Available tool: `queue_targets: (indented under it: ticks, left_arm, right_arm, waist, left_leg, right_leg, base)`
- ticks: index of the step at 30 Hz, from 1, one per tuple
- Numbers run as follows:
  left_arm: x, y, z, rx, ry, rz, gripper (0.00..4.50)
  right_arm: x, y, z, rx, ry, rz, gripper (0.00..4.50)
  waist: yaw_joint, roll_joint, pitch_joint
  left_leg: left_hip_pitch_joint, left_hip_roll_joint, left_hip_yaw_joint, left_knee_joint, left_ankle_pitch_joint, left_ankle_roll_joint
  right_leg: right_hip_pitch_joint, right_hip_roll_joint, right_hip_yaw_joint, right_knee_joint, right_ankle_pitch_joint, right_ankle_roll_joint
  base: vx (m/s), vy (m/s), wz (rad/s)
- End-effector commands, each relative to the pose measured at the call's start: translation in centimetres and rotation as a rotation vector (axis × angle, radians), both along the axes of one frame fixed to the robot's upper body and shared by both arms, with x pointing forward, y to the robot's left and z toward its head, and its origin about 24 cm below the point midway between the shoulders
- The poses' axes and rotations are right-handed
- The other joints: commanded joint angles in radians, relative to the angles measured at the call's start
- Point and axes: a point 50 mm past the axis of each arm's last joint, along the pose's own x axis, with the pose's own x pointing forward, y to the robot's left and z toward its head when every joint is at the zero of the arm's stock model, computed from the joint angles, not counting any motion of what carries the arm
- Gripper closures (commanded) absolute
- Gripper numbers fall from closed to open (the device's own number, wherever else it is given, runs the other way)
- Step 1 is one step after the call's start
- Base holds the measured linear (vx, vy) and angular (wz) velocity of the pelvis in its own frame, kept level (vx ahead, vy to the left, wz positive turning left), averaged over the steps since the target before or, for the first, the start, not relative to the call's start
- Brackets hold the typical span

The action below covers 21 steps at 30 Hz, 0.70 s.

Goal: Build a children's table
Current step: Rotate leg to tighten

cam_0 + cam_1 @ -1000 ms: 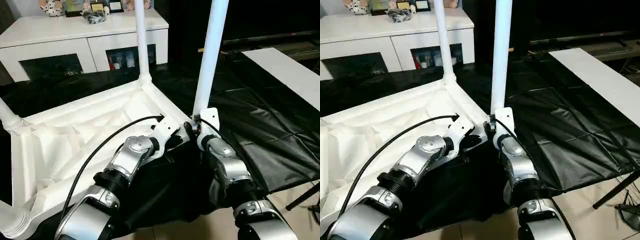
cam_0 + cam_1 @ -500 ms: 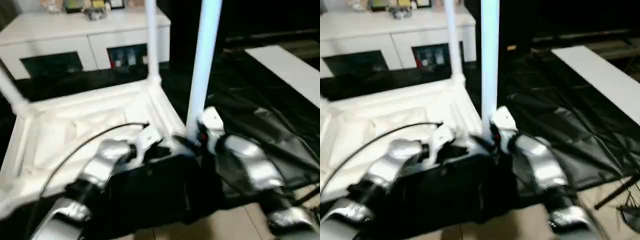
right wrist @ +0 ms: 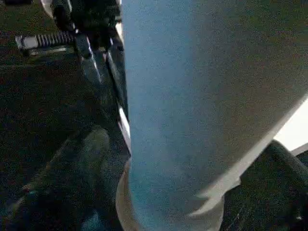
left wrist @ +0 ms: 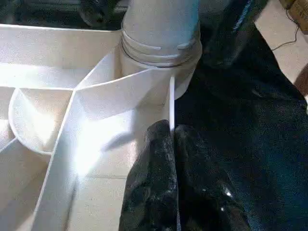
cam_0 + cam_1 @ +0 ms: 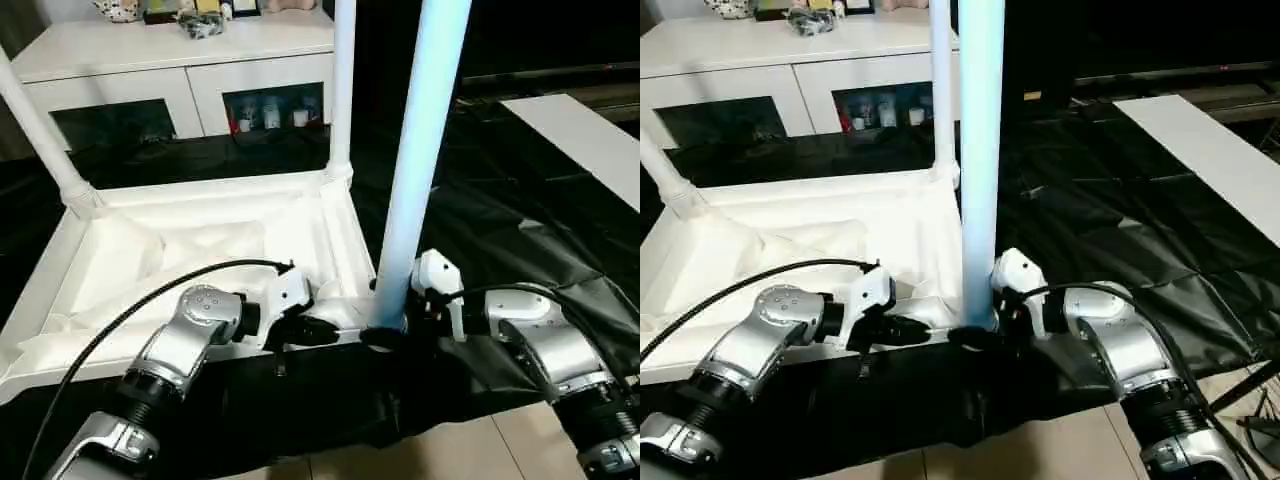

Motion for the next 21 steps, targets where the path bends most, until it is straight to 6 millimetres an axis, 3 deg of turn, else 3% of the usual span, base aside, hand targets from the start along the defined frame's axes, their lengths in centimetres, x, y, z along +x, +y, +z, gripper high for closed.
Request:
queue_targets:
  ticks: [1, 11, 17, 19, 21]
  left_arm:
    - [-0.8, -0.8, -0.3, -0.013, 0.032, -0.066, 4.50]
    - [-0.7, -0.6, -0.2, -0.008, 0.027, -0.054, 4.50]
    - [-0.7, -0.5, -0.3, -0.017, 0.041, -0.052, 4.50]
    - [-0.5, -0.6, -0.5, -0.012, 0.040, -0.019, 4.50]
    - [0.3, -0.7, -1.1, 0.023, 0.010, 0.077, 4.50]
  right_arm:
    - [-0.1, 0.3, -0.3, -0.063, -0.013, 0.048, 0.92]
    - [0.3, 0.3, -0.5, -0.039, -0.021, 0.001, 1.69]
    - [0.1, 0.5, -0.7, 0.049, 0.022, -0.030, 1.78]
    - [0.6, 0.7, -1.0, 0.105, 0.025, -0.118, 1.80]
    - [1.9, 1.2, -1.5, 0.147, -0.008, -0.312, 1.80]
  waist:
    - [-0.001, -0.019, -0.050]
    - [-0.003, -0.018, -0.050]
    - [-0.003, -0.019, -0.051]
    - [-0.003, -0.019, -0.051]
    - [-0.007, -0.016, -0.049]
  left_leg:
    - [-0.001, 0.044, -0.018, -0.070, -0.154, 0.079]
    - [-0.001, 0.044, -0.018, -0.070, -0.165, 0.084]
    - [-0.001, 0.044, -0.017, -0.068, -0.155, 0.090]
    - [-0.001, 0.044, -0.017, -0.068, -0.158, 0.089]
    - [-0.002, 0.043, -0.017, -0.070, -0.166, 0.079]
  right_leg:
    - [0.049, -0.052, 0.040, -0.052, -0.200, -0.238]
    - [0.050, -0.052, 0.040, -0.053, -0.213, -0.240]
    - [0.051, -0.052, 0.040, -0.051, -0.193, -0.246]
    - [0.051, -0.052, 0.039, -0.051, -0.198, -0.248]
    - [0.047, -0.053, 0.040, -0.055, -0.219, -0.244]
  base:
    - [0.000, 0.000, 0.00]
    - [0.000, 0.000, 0.00]
    - [0.000, 0.000, 0.00]
    - [0.000, 0.000, 0.00]
    - [0.000, 0.000, 0.00]
